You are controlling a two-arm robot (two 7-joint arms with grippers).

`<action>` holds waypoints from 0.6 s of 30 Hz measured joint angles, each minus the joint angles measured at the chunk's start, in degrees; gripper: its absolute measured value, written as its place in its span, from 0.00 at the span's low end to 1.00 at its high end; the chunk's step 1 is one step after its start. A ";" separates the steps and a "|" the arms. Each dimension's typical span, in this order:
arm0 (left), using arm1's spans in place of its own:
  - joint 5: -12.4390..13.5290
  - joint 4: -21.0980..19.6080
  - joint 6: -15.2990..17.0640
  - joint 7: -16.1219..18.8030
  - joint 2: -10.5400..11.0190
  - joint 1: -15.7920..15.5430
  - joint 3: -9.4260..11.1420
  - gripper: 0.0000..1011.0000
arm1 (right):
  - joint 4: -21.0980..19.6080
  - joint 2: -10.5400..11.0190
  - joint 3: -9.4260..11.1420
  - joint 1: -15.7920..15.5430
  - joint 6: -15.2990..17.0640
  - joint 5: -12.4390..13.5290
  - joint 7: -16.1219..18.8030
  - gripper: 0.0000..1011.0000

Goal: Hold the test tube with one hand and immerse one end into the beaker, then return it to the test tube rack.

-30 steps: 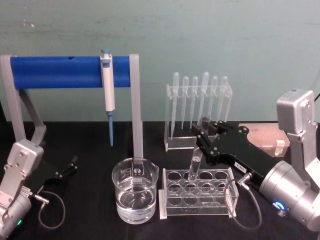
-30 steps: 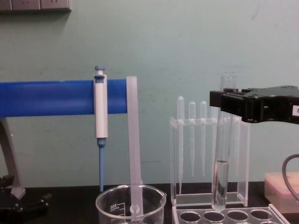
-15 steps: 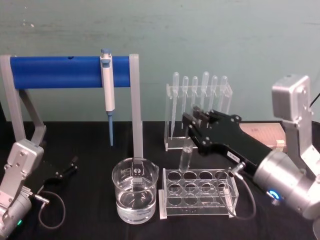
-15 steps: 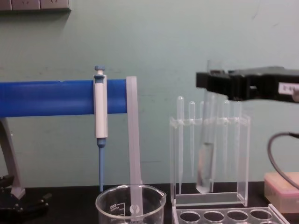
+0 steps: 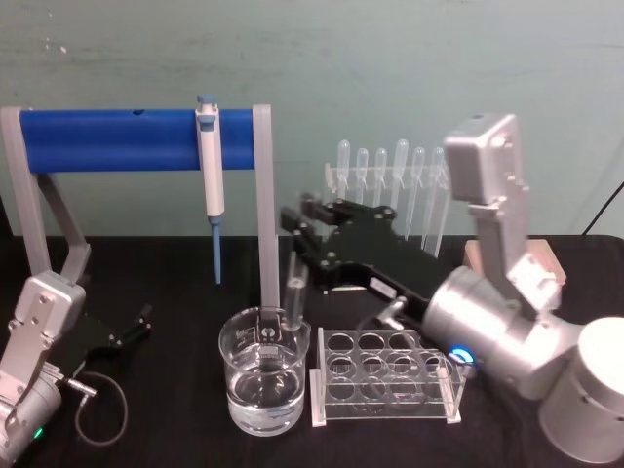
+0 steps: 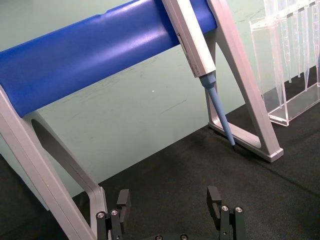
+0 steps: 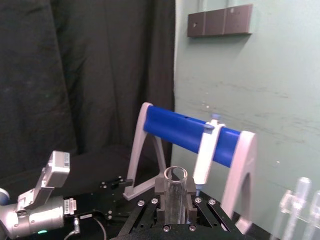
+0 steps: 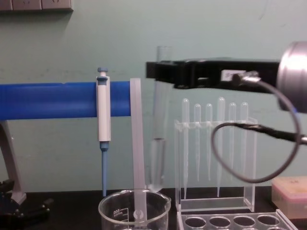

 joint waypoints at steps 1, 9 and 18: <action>0.00 0.00 0.00 0.00 0.00 0.00 0.00 0.99 | 0.35 -0.26 -0.40 0.30 -0.06 -0.19 -0.01 0.22; 0.00 0.00 0.00 0.00 0.00 0.00 0.00 0.99 | 5.23 -2.85 -3.50 2.49 -1.92 -2.21 -0.33 0.22; 0.00 0.00 0.00 0.00 0.00 0.00 0.00 0.99 | 10.59 -4.58 -4.90 2.08 -5.56 -4.20 -0.20 0.22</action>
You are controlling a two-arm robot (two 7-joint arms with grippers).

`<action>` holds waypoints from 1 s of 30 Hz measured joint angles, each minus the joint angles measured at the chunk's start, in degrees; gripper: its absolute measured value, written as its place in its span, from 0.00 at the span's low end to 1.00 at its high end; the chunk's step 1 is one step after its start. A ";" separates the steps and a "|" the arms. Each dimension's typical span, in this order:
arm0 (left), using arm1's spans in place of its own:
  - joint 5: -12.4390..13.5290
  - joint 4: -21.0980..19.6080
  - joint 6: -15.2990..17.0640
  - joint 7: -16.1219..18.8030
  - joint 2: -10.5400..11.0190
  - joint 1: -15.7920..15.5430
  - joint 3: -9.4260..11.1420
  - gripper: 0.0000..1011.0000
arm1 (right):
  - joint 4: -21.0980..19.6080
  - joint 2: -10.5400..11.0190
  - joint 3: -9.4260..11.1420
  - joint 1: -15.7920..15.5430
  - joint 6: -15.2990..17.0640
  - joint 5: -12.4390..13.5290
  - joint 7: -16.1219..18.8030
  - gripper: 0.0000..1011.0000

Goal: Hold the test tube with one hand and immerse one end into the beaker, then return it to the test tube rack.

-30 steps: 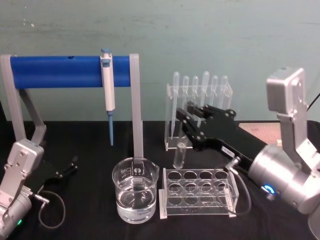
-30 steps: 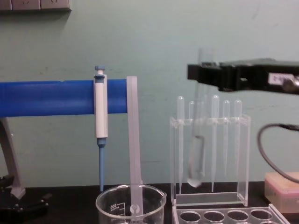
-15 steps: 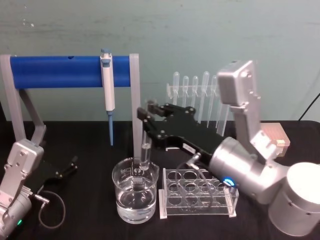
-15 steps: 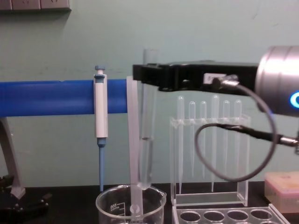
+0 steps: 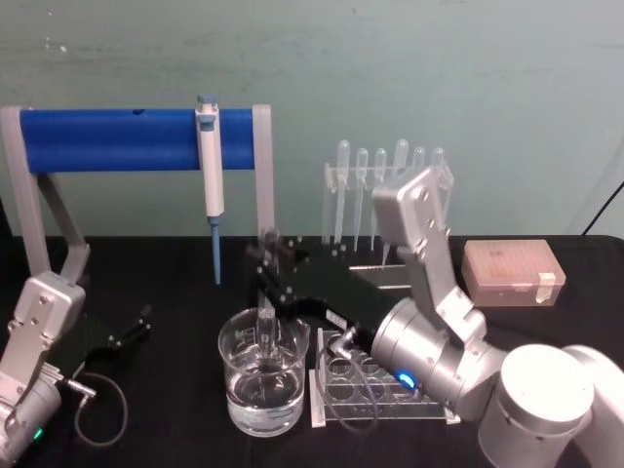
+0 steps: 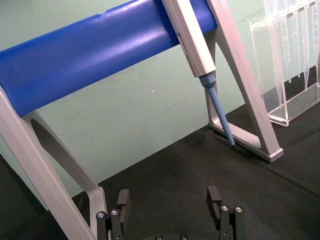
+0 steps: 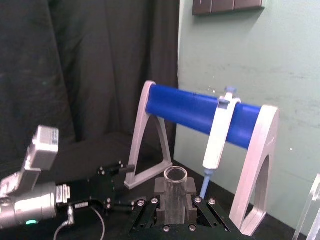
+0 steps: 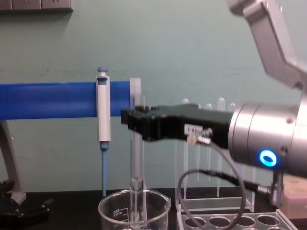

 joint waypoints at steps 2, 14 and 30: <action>0.00 0.00 0.00 0.00 0.00 0.00 0.00 0.99 | 1.20 -0.23 -0.23 -0.41 -1.05 -0.56 0.14 0.22; 0.00 0.00 0.00 0.00 0.00 0.00 0.00 0.99 | 5.98 -1.34 -0.57 -1.73 -5.06 -2.35 1.77 0.22; 0.00 0.00 0.00 0.00 0.00 0.00 0.00 0.99 | 6.85 -2.24 0.04 -2.15 -5.56 -3.57 2.29 0.22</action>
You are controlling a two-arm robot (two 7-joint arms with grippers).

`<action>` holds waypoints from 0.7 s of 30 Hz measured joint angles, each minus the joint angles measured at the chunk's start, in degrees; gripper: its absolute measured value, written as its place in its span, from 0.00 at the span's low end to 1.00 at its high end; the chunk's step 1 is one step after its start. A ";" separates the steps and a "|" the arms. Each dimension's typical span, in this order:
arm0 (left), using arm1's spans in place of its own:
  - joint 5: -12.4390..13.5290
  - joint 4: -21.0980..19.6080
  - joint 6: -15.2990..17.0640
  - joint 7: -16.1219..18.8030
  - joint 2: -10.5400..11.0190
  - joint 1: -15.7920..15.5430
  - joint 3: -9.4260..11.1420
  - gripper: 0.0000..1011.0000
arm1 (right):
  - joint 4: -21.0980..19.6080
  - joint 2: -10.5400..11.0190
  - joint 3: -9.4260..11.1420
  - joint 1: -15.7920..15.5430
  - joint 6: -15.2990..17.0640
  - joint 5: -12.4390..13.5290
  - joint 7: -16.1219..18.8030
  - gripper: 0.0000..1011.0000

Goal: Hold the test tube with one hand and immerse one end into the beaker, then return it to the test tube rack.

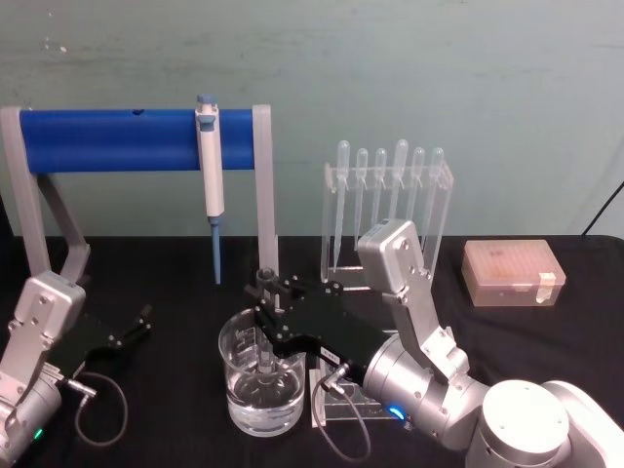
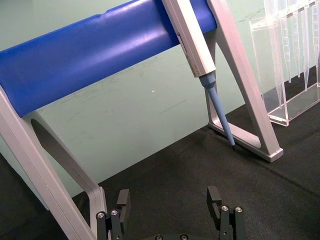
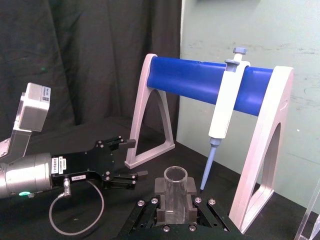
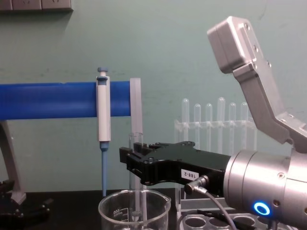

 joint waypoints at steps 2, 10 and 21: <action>0.00 0.00 0.00 0.00 0.00 0.00 0.00 0.99 | -0.01 0.00 0.00 0.00 0.00 0.00 0.00 0.22; 0.00 0.00 0.00 0.00 0.00 0.00 0.00 0.99 | -0.07 0.02 -0.01 0.01 0.04 0.00 0.00 0.22; 0.00 0.00 0.00 0.00 0.00 0.00 0.00 0.99 | -0.11 0.06 -0.04 0.04 0.09 0.03 0.00 0.22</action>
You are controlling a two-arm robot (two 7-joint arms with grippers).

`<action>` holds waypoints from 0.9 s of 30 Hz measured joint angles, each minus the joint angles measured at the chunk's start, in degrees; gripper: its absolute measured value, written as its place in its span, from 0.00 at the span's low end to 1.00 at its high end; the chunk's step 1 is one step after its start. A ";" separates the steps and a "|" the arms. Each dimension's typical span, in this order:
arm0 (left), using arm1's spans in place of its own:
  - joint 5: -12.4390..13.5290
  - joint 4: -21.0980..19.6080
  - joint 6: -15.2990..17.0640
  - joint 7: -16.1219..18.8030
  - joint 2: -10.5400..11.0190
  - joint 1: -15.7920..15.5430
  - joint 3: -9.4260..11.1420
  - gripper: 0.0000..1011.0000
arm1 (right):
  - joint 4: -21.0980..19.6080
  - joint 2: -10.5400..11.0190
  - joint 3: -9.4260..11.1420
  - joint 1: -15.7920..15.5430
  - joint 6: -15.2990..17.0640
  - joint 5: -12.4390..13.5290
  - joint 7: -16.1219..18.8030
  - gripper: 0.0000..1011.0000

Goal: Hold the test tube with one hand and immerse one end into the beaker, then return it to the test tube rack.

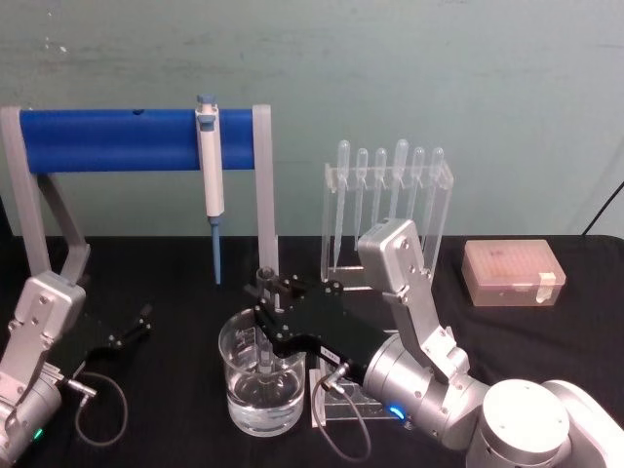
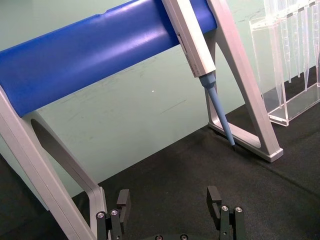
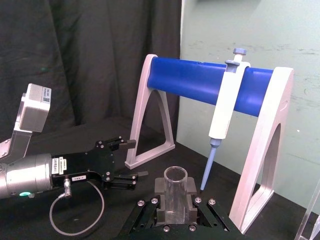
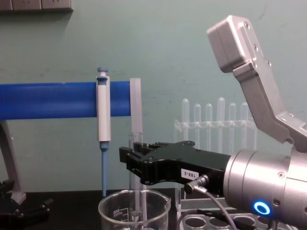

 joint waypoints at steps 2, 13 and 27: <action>0.00 0.00 0.00 0.00 0.00 0.00 0.00 0.99 | 0.00 0.01 0.00 0.00 0.00 0.01 0.00 0.22; 0.00 0.00 0.00 0.00 0.00 0.00 0.00 0.99 | 0.00 0.04 0.00 0.00 0.00 0.03 -0.02 0.22; 0.00 0.00 0.00 0.00 0.00 0.00 0.00 0.99 | 0.00 0.04 0.00 0.00 0.00 0.05 -0.04 0.22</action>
